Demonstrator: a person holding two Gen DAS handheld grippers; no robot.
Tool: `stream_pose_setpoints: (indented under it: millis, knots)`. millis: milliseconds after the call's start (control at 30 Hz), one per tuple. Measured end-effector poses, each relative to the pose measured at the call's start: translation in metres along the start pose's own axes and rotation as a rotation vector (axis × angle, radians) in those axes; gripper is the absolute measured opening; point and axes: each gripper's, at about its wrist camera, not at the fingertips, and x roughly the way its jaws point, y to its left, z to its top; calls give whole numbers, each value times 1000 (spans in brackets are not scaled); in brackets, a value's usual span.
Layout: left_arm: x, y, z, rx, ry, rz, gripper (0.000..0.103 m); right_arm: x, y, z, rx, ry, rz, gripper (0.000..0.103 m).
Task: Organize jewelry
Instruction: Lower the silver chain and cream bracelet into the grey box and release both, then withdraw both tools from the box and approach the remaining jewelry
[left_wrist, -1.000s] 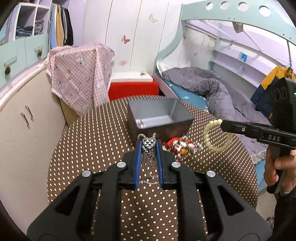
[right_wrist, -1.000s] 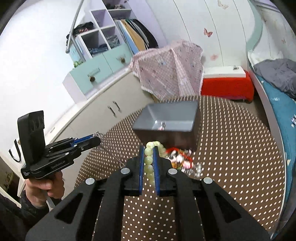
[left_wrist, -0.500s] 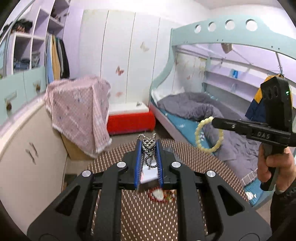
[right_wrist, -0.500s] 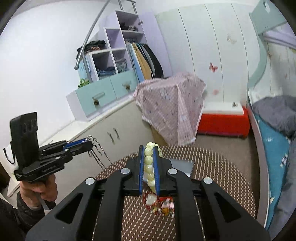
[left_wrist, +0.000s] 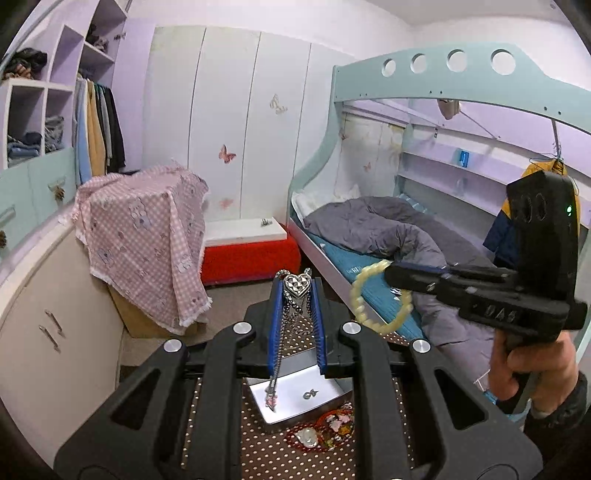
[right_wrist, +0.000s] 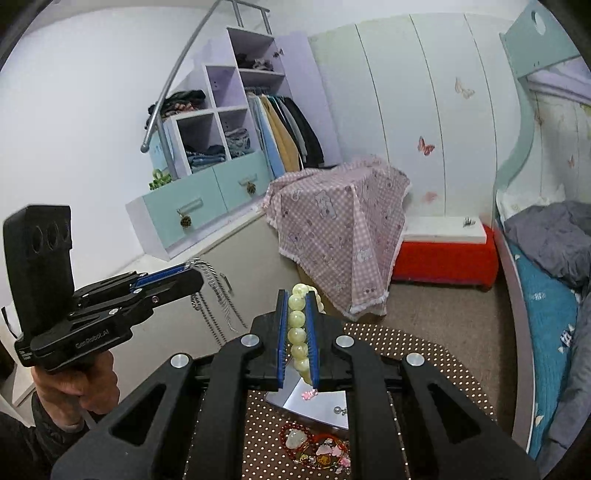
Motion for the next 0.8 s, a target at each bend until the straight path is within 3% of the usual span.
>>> stream_pose_setpoints:
  millis: [233,267,300,333,367,400,500,800]
  knots:
    - [46,0,-8,-21,102,-4,19,50,-31,-21,87,109,-31,11]
    - [53,1,-11,-23,126,6,38,53,-34,-22,100,119,-39,14]
    - [57,3,-13,-33,137,32,58,55,-37,-25,114,126,-53,27]
    - [56,5,-13,-43,127,54,86,56,-39,-26,121,125,-62,34]
    - [53,9,-15,-56,101,77,91,54,-41,-27,131,118,-73,53]
    - [52,11,-16,-63,97,84,91,51,-42,-29,139,101,-97,73]
    - [48,19,-21,-81,95,141,91,39,-43,-29,149,55,-165,96]
    - [12,21,-36,-79,29,278,95,14,-29,-23,98,-3,-251,96]
